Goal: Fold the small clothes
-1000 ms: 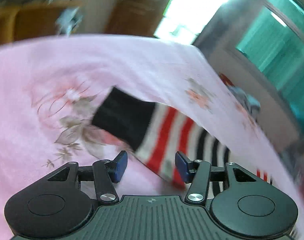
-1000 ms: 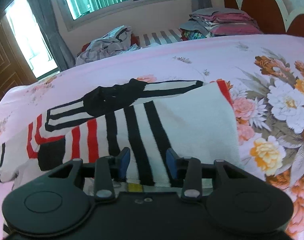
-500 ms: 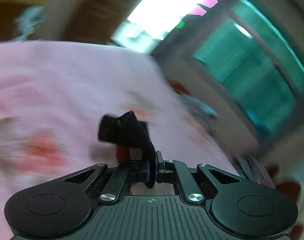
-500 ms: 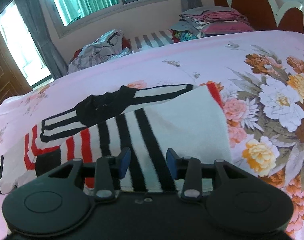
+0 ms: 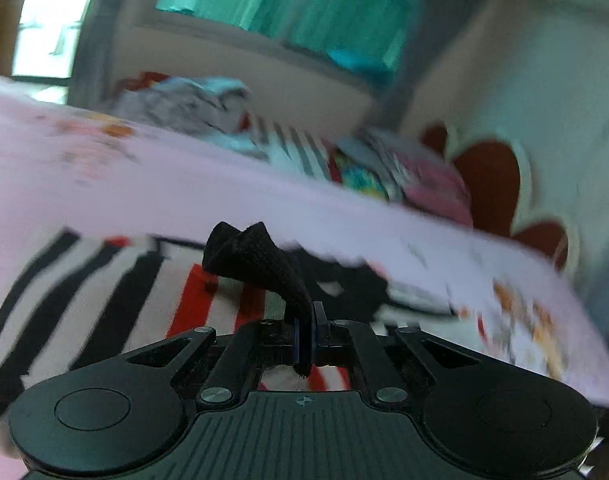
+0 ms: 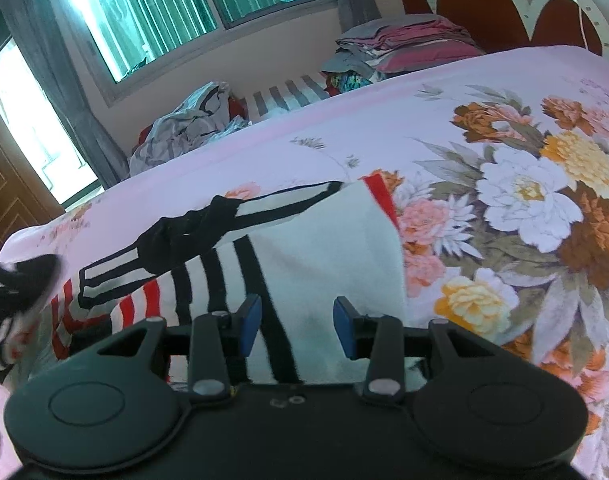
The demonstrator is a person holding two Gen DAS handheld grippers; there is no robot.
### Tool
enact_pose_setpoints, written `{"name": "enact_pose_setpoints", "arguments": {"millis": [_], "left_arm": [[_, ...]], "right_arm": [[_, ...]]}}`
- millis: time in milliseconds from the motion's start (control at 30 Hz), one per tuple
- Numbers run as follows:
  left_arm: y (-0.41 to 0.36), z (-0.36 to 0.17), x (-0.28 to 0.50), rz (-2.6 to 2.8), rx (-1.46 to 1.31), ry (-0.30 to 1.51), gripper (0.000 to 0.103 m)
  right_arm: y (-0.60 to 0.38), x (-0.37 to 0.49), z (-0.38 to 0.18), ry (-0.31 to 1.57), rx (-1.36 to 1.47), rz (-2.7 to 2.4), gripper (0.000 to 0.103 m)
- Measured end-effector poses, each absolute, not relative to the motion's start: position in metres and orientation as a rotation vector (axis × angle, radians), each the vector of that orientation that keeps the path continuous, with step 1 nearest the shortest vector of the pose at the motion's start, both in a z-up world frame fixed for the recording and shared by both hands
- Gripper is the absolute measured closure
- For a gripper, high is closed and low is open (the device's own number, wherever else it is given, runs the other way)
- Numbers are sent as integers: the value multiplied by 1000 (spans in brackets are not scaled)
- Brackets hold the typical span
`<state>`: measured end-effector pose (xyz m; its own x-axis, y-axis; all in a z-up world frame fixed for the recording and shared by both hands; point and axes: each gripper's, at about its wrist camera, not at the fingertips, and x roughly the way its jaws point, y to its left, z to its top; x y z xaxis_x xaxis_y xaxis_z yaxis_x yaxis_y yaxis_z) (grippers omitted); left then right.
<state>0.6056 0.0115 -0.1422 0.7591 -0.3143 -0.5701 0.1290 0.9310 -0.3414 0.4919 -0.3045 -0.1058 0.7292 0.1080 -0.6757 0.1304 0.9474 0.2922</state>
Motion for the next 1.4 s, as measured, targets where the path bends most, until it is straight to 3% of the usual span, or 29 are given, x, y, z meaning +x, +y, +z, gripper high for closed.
{"name": "enact_pose_setpoints", "arguments": {"millis": [233,267,300,367,400,500,767,900,1067,1133,1167,1400], "left_arm": [[-65,-168,609,-308,-124,852,99],[-66,-169,601,-316,-98,847,87],[-68,-171,600,-344,-82,832,55],[-62,-170,586,-419,-109,793,22],[-63,-167,581,-412,-97,762,21],[-45,-148,564,-356,-82,693,21],[99,-122,482,-86,21,532,21],[144,-142,453,-59,45,616,21],[140,-164,464,-82,42,671,21],[136,-173,479,-64,41,698,34],[135,-177,488,-64,32,723,53],[137,-191,504,-85,-15,742,70]], "right_arm": [[-326,480,-106,771,367,-19,63],[-327,480,-105,773,368,-18,62],[-329,480,-104,774,369,-16,61],[-329,481,-104,774,372,-10,61],[-328,482,-104,777,377,-3,61],[-319,489,-105,785,381,26,61],[-268,523,-121,824,351,166,61],[-247,547,-140,868,344,191,64],[-224,563,-155,900,278,190,71],[-216,565,-154,902,243,201,84],[-213,566,-153,903,225,210,97],[-222,536,-100,687,86,142,99]]}}
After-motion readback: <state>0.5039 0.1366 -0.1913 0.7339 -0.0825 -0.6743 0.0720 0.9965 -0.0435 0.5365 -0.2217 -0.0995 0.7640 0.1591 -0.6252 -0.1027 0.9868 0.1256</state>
